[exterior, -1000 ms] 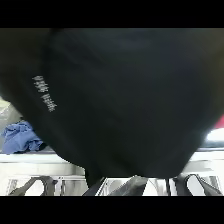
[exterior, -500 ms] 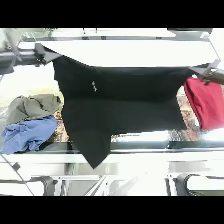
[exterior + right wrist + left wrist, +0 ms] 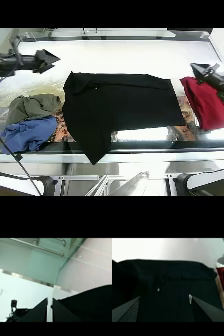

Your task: Fold the shirts.

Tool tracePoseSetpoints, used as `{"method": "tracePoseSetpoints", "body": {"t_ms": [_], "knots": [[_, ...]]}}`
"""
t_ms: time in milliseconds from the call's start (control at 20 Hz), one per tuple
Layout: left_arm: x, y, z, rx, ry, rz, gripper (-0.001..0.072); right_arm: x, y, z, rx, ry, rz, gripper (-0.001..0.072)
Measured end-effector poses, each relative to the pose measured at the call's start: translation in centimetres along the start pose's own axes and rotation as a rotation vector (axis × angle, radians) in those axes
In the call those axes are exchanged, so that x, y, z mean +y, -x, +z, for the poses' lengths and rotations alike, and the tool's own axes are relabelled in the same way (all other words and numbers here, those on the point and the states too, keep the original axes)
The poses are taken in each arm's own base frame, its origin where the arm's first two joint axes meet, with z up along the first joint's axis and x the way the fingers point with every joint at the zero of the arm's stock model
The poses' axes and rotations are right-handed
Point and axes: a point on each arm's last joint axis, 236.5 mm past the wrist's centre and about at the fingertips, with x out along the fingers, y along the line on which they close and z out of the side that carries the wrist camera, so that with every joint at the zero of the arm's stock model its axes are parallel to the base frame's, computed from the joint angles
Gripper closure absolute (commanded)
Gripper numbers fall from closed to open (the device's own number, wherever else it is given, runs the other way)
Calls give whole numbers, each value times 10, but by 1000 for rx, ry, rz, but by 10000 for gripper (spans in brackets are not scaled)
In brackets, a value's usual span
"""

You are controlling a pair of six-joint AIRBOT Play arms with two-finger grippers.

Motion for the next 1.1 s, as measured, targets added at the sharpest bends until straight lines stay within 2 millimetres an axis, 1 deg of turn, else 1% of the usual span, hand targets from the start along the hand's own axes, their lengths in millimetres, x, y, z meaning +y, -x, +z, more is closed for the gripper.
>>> {"method": "tracePoseSetpoints", "body": {"t_ms": [50,100,150,250,300,450,500,550,650,750,800,900,1000,1050,1100], "knots": [[2,10,-8,33,13,23,14,11,9,1,14,39,-3,695],[6,18,-22,79,35,50,14,18,16,1,32,77,-21,695],[9,24,-41,128,61,77,13,25,22,-3,61,119,-45,696],[16,30,-90,230,131,129,13,41,32,-7,103,205,-100,696],[19,31,-120,281,168,150,13,47,36,-9,119,244,-132,696],[28,23,-207,384,288,199,14,61,44,-9,138,341,-233,695],[31,20,-233,411,316,214,14,63,46,-9,140,355,-259,695],[34,18,-258,432,350,229,14,66,48,-9,145,372,-281,695],[40,14,-297,462,393,256,14,71,51,-11,153,390,-302,696],[46,12,-324,477,431,277,13,73,52,-14,164,395,-310,695],[46,10,-331,472,449,278,14,75,52,-16,174,397,-309,695],[48,8,-337,460,466,280,14,76,53,-20,187,396,-307,695],[46,2,-335,429,463,260,18,78,53,-23,199,397,-302,695],[45,-3,-331,402,461,238,121,78,53,-24,203,395,-302,695],[44,-7,-327,380,454,222,170,77,53,-25,209,394,-304,695]]}}
